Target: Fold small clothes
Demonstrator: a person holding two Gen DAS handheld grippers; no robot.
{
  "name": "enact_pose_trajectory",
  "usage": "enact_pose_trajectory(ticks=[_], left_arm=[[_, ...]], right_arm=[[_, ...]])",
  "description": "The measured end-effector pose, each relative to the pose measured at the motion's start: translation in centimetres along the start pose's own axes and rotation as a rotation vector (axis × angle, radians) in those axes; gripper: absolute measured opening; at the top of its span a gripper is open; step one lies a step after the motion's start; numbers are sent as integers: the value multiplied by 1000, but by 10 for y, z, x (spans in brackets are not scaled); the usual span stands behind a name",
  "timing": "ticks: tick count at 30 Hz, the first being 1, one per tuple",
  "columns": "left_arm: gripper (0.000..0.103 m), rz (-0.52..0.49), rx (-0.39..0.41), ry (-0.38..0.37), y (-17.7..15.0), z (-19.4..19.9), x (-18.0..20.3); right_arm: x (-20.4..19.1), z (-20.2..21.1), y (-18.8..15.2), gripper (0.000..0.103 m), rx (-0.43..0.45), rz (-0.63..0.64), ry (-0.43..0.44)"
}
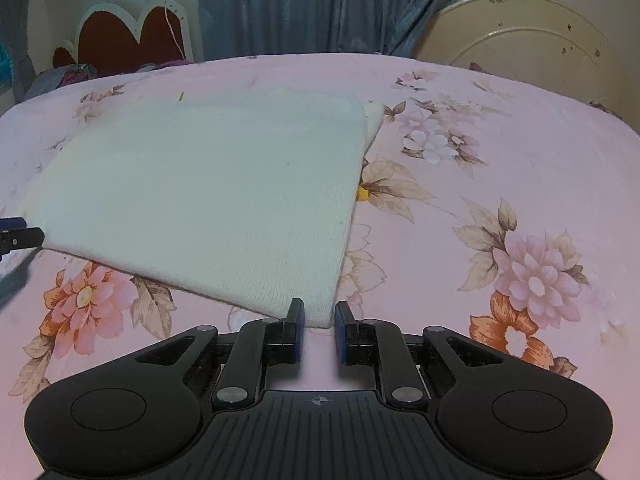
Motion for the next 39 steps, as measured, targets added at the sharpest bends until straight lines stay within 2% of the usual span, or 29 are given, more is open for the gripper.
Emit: enact_pose_trajectory(ticks=[1, 3, 5, 6, 8, 10, 12, 14, 17, 21, 27, 29, 30, 32, 36, 39], left_arm=[[75, 20, 19, 42, 0, 6, -4], [73, 86, 43, 29, -1, 18, -13], [65, 209, 47, -23, -4, 28, -20], [57, 306, 35, -74, -8, 30, -24], [49, 490, -11, -164, -17, 24, -32], [49, 678, -41, -225, -29, 12, -40], [51, 791, 0, -243, -34, 6, -46], [50, 855, 19, -261, -33, -1, -52], [44, 907, 38, -278, -28, -15, -59], [27, 953, 63, -281, -23, -32, -66], [25, 981, 81, -289, -13, -50, -66], [21, 980, 84, -291, -10, -53, -65], [14, 982, 80, -287, -10, -55, -66], [9, 1002, 78, -275, -12, -57, -69], [10, 1000, 101, -270, -14, -45, -65], [13, 1025, 113, -256, -21, -42, -70]], right_arm=[[1, 6, -1, 15, 14, -11, 10], [3, 15, -1, 15, 40, -34, 43], [4, 23, -1, 15, 70, -54, 64], [3, 26, 1, 15, 85, -67, 75], [1, 30, 7, 15, 104, -94, 96], [-4, 30, 16, 15, 119, -101, 122], [-11, 28, 25, 15, 128, -93, 142], [-18, 24, 34, 15, 132, -86, 153], [-27, 13, 48, 15, 135, -100, 179], [-39, -11, 71, 15, 129, -113, 208], [-60, -52, 102, 15, 118, -104, 214], [-65, -61, 111, 0, 123, -102, 214], [-67, -66, 115, 0, 127, -99, 210], [-73, -73, 124, 0, 133, -84, 211], [-87, -84, 132, 0, 131, -30, 214], [-94, -106, 127, 0, 43, -3, 194]])
Point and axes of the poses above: each gripper's, at about its wrist camera, not at the fingertips, and z roughly against the way its jaws point, x to its right, y to its top, the point moved 1 cm from there along -z, roughly the way its jaws point, and after that the axes turned 9 degrees about z, right-handed, at the moved point
